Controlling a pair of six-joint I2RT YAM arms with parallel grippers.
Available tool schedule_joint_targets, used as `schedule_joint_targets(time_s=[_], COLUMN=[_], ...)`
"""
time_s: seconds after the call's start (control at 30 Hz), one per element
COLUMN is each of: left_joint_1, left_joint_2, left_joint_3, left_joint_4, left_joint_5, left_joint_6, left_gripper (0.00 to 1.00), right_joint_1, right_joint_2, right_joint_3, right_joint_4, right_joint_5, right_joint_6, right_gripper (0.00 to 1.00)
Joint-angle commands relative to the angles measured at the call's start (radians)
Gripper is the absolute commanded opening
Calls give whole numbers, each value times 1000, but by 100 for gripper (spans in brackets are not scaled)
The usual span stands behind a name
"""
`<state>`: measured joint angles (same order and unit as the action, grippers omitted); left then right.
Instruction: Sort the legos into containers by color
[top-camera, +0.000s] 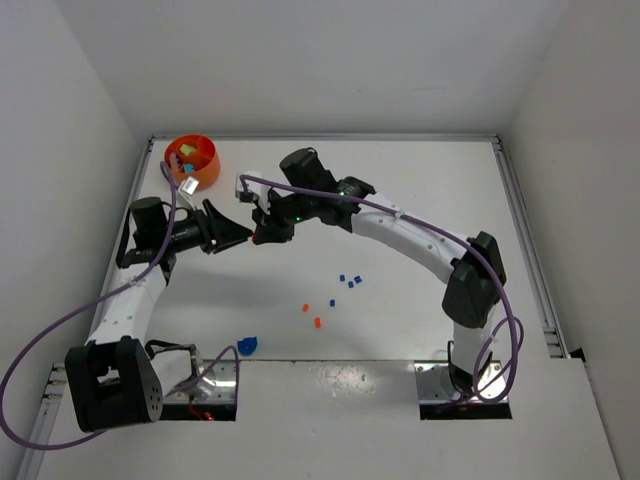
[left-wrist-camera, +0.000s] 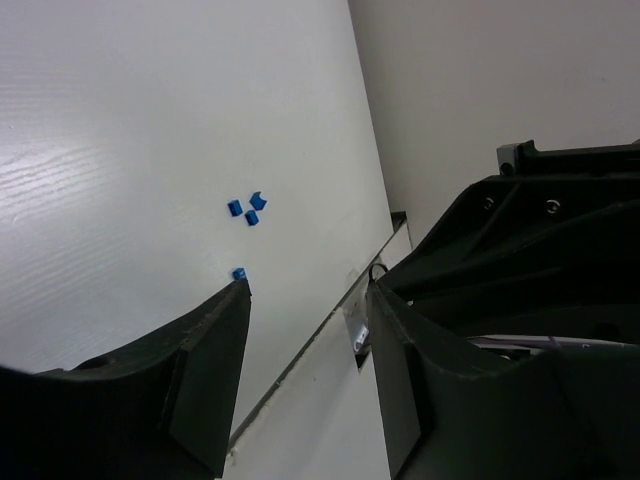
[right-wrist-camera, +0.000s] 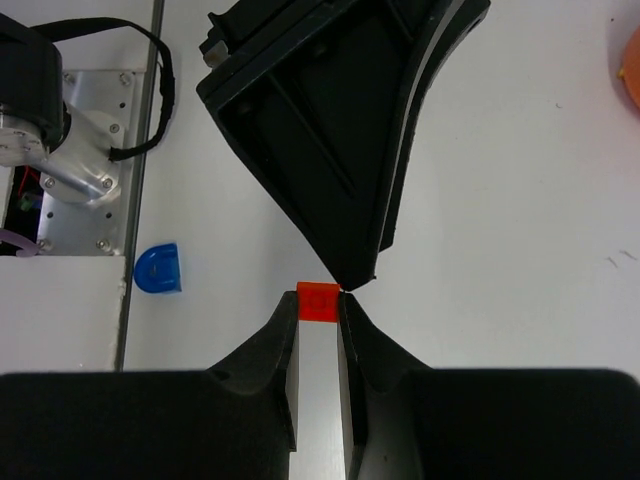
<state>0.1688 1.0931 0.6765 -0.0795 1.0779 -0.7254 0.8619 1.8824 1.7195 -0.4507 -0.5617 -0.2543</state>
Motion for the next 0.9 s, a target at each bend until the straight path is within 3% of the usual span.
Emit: schedule_joint_targets(time_s=[0.0,0.37,0.63,0.87], left_joint_1=[-9,-9,-9,-9], left_joint_2=[-19,-82,-62,-53], left_joint_3=[34,-5,-5,-5], left_joint_4=[49,67,78,89], left_joint_5=[28,31,56,65], left_joint_6=[-23,-32,-43,-63], left_gripper=[56,56,45,43], right_joint_1=[14,14,14,23], right_joint_2=[6,-16,3,12], right_joint_3=[37,3,58,68], right_joint_4=[20,20,11,10], right_joint_5=[-17,26,17,-1], right_joint_6=[-3,-13,-13,-13], right_gripper=[3,3,3,3])
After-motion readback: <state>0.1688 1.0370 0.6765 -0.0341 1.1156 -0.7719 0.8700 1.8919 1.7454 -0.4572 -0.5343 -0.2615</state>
